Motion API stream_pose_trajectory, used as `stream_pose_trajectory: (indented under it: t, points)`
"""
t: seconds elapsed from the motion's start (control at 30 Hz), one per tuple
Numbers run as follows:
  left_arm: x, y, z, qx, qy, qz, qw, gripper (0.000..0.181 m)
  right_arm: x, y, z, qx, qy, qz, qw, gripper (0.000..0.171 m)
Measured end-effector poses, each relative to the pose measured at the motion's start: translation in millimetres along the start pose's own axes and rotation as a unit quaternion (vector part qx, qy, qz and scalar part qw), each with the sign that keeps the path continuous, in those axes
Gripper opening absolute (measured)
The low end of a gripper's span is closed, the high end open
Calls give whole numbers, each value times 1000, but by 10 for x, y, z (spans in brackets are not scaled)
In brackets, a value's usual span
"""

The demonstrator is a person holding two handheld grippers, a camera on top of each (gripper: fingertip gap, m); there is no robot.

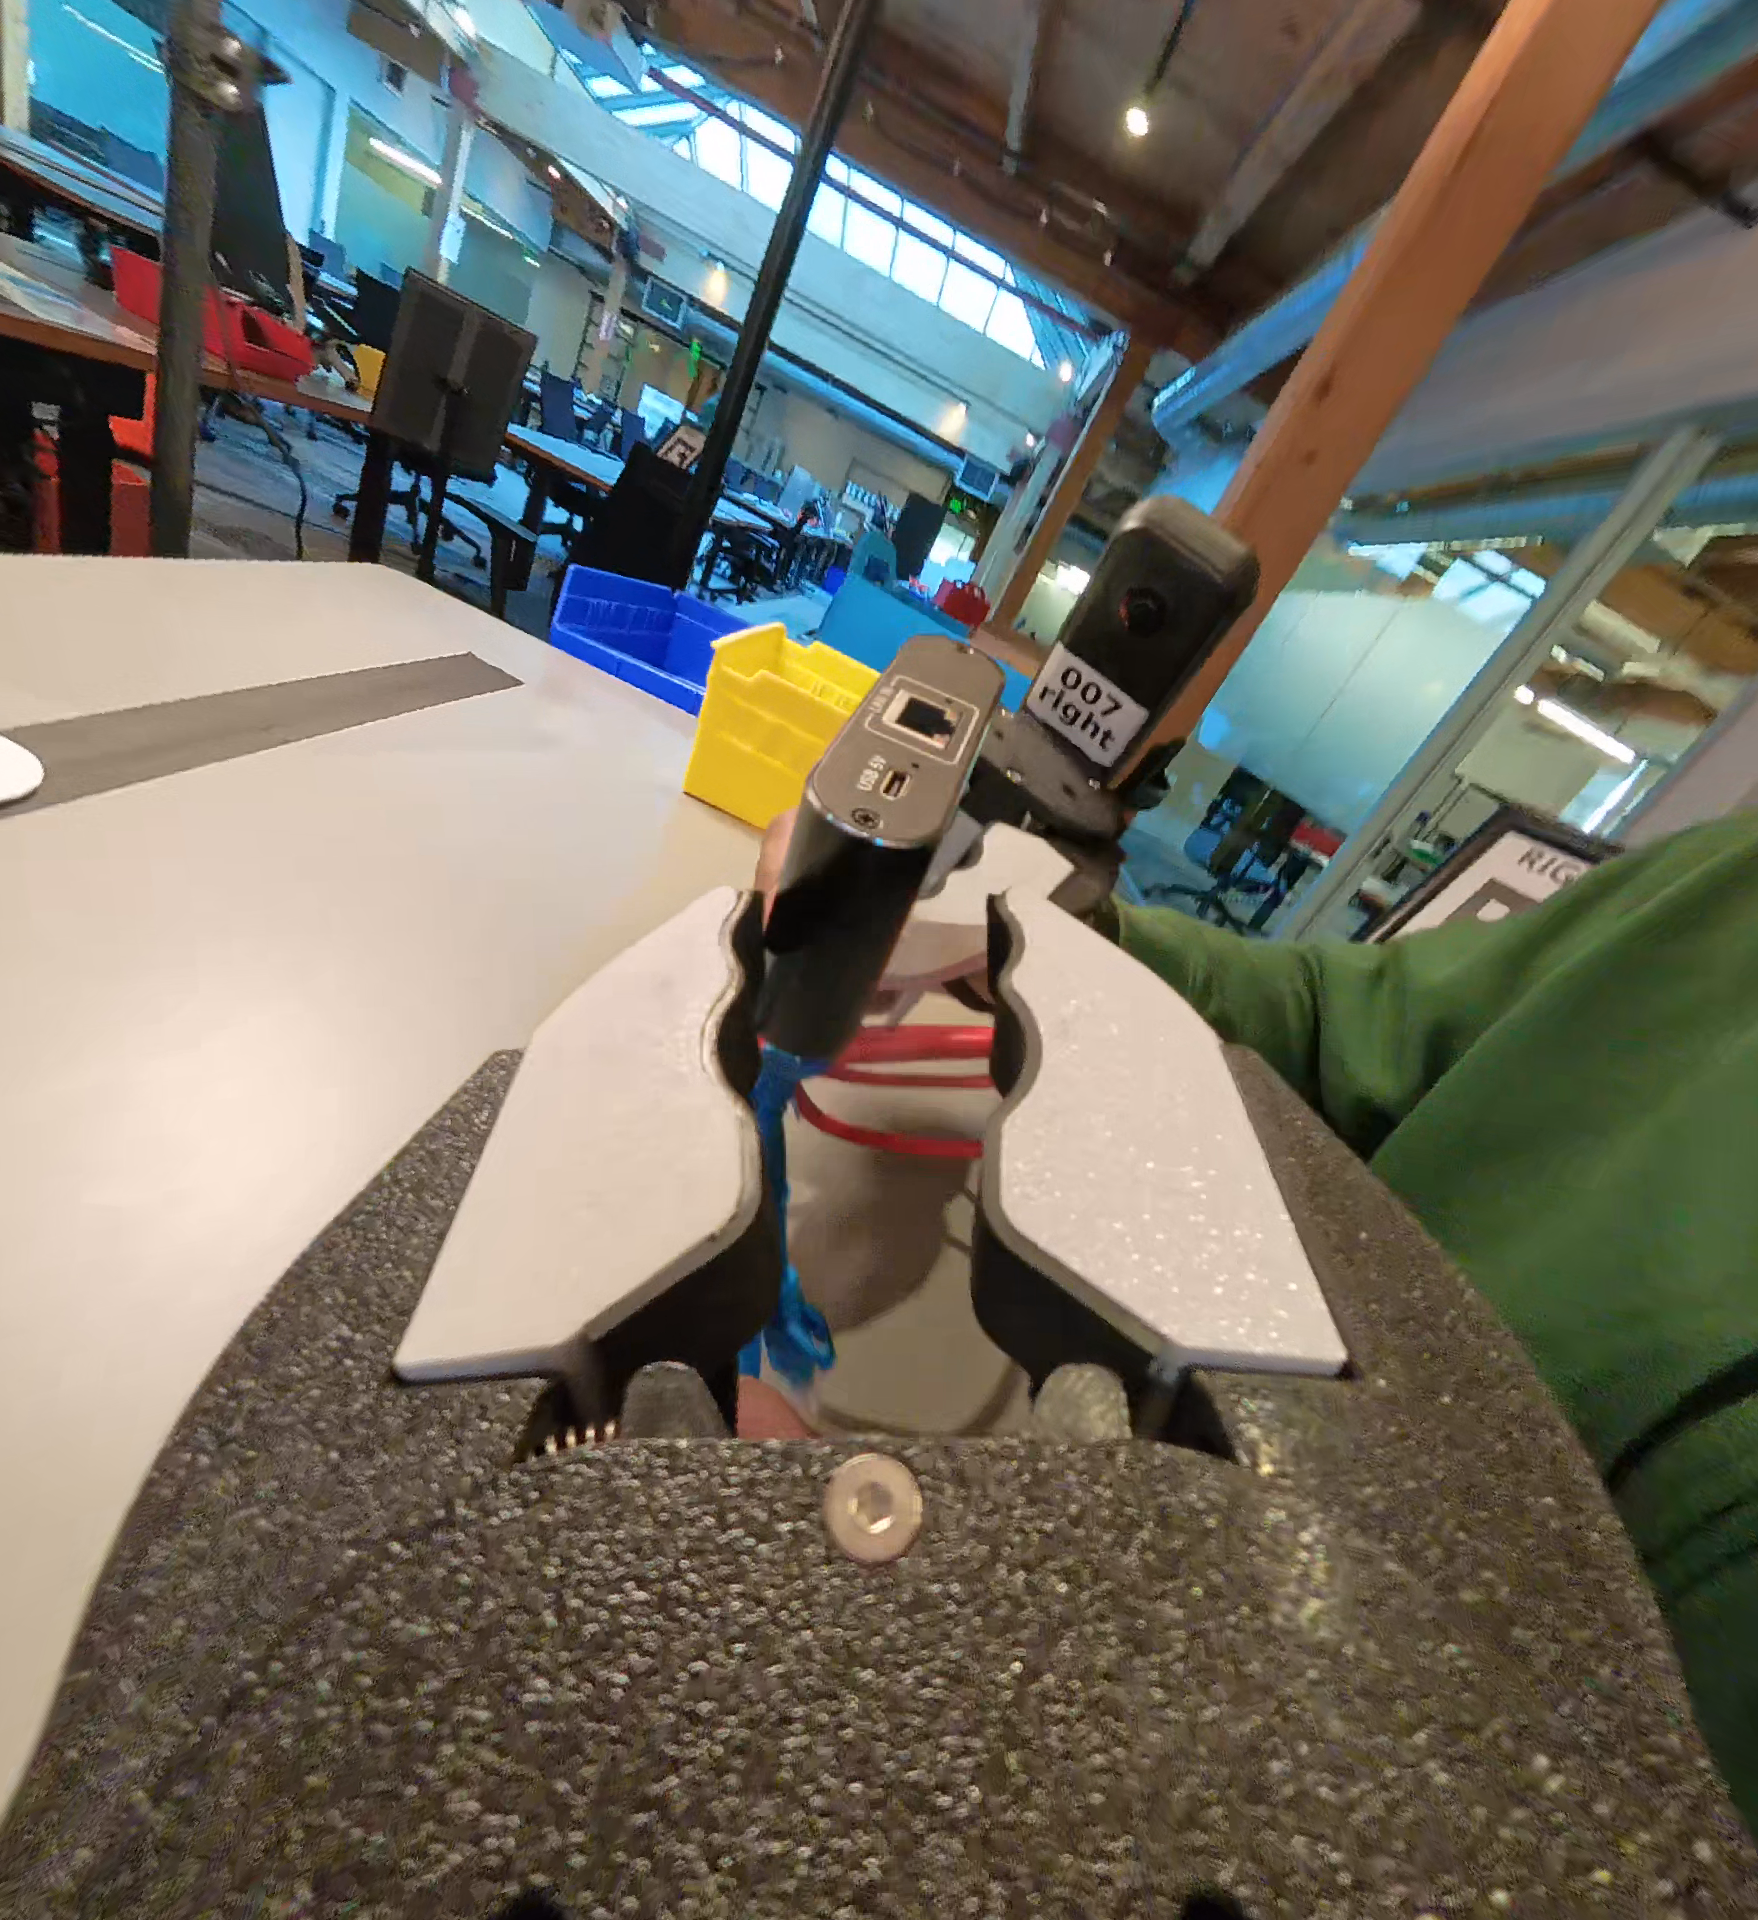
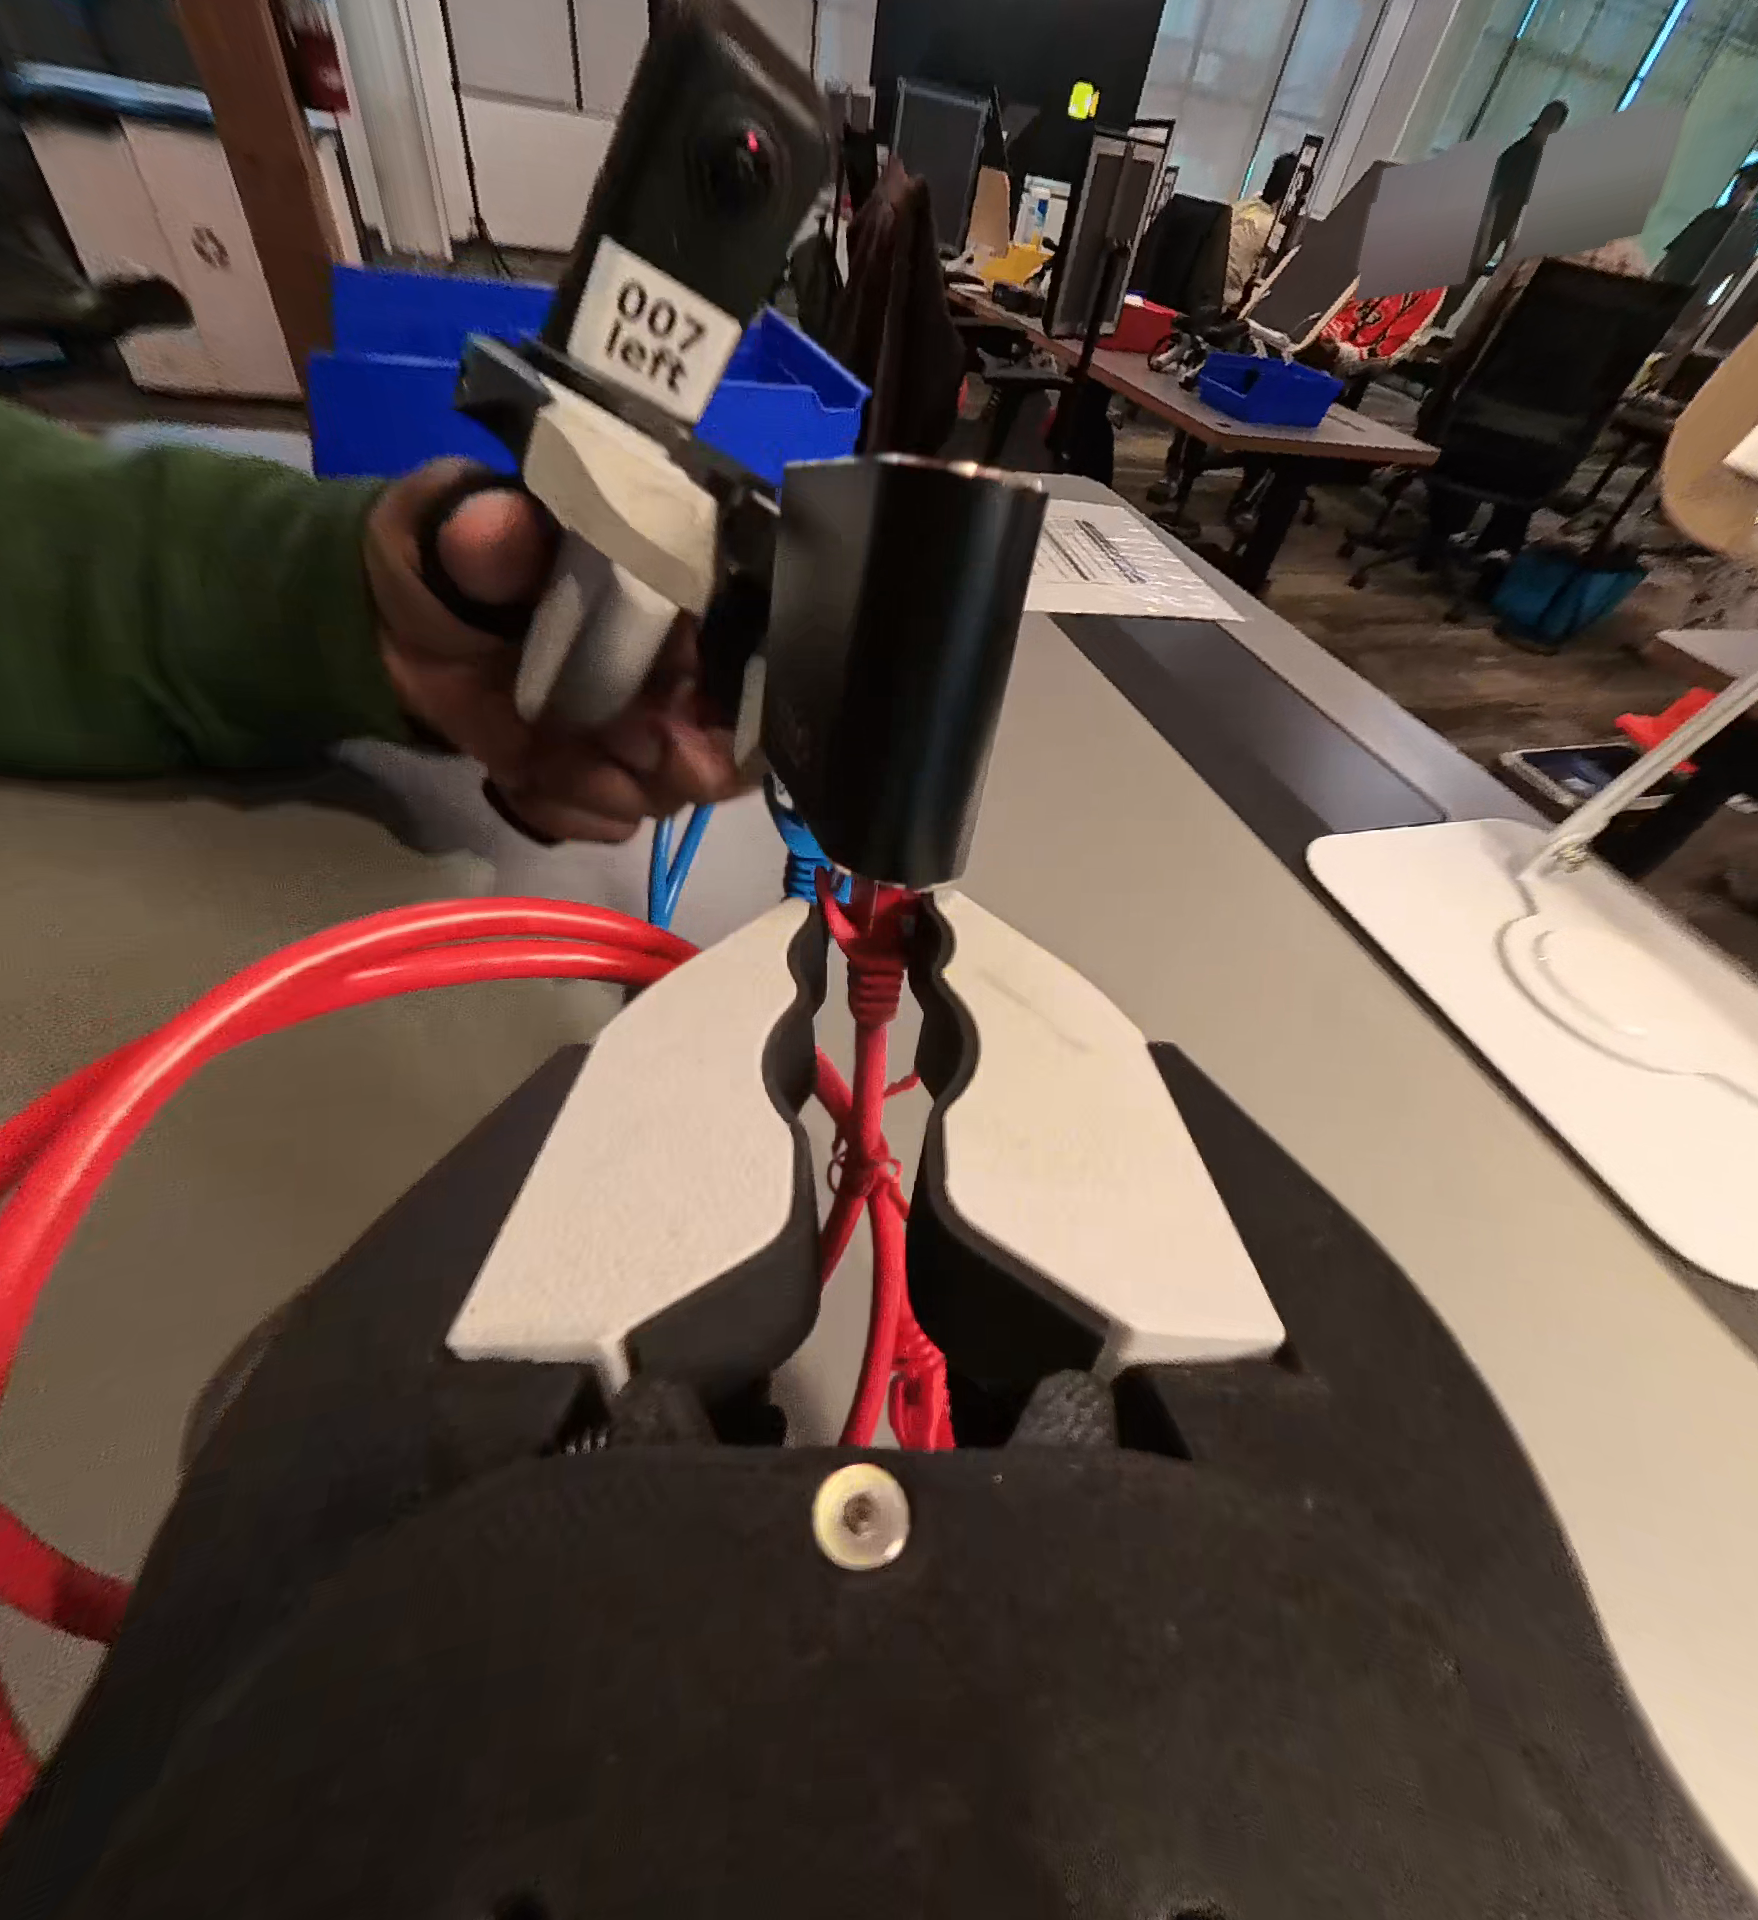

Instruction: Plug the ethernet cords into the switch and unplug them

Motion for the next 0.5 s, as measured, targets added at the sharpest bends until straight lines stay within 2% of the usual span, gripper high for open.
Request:
stream_pose_trajectory:
  t: [0.13, 0.3, 0.4, 0.5]
  points:
    - [-76, -108, -142, 13, 36, 7, 999, 41, -5, -165, -103, 36, -53, 37, 997, 15]
    - [-160, -248, -293, -5, 139, -40, 989, 41, -12, -287, -176, 79, -98, 89, 988, 14]
    - [-268, -232, -274, 4, 267, -86, 960, 42, 46, -244, -206, 120, -134, 105, 978, 14]
    - [-380, -169, -191, 67, 401, -120, 906, 53, 152, -147, -234, 149, -169, 104, 969, 14]
Point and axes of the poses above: each gripper's, where its closed fingertips meet, y out along the fingers, z out of its underside, x = y × z across the jaws, the point moved 10 cm from there along -y, back along the fingers, and after that the axes turned 12 degrees about -z, right-handed, at the moved point
